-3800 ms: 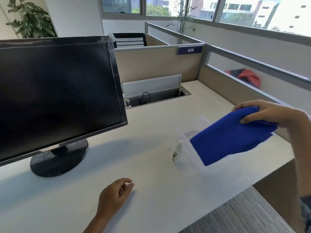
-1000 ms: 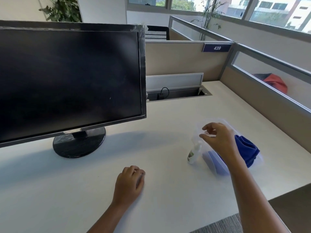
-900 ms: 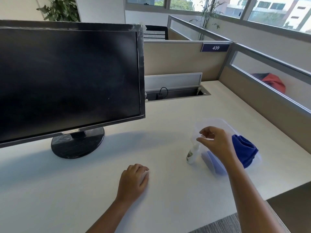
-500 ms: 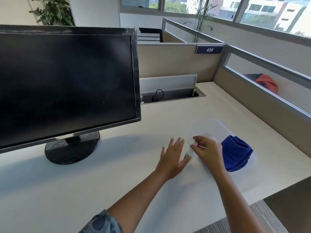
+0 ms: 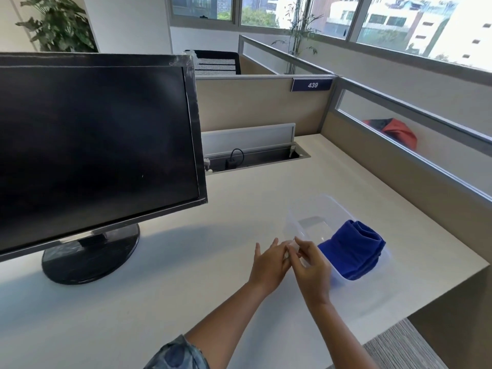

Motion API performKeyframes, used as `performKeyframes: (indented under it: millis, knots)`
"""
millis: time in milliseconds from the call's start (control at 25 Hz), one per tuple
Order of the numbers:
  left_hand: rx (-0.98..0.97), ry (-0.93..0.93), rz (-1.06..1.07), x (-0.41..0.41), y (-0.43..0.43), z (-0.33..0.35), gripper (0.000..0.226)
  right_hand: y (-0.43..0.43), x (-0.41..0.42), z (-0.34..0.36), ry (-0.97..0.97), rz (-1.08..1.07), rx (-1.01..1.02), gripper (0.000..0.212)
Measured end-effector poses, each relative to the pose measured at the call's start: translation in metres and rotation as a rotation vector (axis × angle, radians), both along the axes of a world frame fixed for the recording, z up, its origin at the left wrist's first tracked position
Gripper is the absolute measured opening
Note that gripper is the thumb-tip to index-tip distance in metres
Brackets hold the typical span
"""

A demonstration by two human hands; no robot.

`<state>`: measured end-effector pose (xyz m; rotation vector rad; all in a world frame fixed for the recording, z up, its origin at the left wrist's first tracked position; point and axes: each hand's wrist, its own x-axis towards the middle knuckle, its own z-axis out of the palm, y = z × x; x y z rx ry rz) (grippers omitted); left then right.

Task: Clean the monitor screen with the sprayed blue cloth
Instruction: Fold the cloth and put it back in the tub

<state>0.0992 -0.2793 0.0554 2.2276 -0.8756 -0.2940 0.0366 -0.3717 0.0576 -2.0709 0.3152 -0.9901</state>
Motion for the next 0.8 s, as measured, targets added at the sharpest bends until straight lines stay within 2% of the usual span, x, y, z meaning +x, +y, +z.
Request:
performKeyframes:
  millis: [120,280,440,640,800]
  knots:
    - [-0.016,0.003,0.02,0.001,-0.001,-0.001,0.072,0.001,0.006,-0.006,-0.02,-0.014,0.016,0.014]
    - [-0.036,0.008,0.074,0.001,-0.003,-0.003,0.032,-0.001,0.014,-0.01,-0.005,-0.05,0.011,0.01]
    - [-0.03,0.033,0.082,0.003,-0.004,-0.005,0.037,-0.005,0.019,-0.015,-0.007,-0.066,-0.06,0.01]
    - [-0.008,0.056,0.102,0.005,-0.006,-0.005,0.03,-0.006,0.021,-0.015,-0.007,-0.05,-0.081,0.012]
    - [0.068,0.008,0.068,0.014,0.009,-0.005,0.04,-0.004,0.015,-0.011,0.091,-0.039,-0.05,0.029]
